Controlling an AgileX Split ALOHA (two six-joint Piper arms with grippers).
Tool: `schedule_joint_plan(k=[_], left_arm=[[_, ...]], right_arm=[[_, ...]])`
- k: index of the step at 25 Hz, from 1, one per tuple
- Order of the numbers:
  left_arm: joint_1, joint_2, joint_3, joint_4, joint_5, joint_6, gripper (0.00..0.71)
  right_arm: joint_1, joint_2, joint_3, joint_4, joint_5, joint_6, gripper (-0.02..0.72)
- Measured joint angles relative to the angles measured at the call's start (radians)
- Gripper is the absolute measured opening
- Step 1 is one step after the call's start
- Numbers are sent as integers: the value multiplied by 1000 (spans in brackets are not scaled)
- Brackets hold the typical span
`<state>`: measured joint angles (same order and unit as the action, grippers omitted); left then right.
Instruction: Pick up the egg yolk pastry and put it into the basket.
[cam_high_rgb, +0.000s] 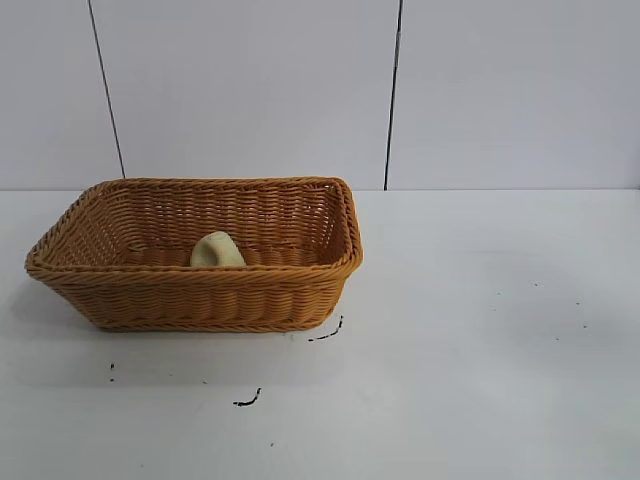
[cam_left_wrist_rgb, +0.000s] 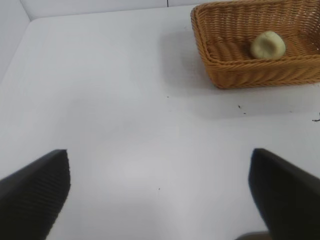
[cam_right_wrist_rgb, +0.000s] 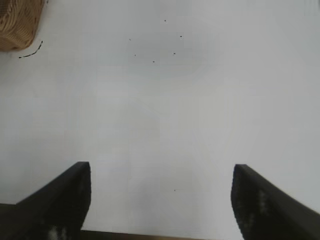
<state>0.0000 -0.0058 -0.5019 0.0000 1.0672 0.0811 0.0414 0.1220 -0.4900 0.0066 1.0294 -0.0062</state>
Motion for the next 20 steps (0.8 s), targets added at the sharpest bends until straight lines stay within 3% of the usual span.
schedule_joint_plan(k=[6, 20], left_arm=[[0, 0, 0, 0, 0, 0, 697], [0, 0, 0, 0, 0, 0, 697]], right_arm=[[0, -122, 0, 2, -1, 0, 559], [0, -126, 0, 5, -1, 0, 559]])
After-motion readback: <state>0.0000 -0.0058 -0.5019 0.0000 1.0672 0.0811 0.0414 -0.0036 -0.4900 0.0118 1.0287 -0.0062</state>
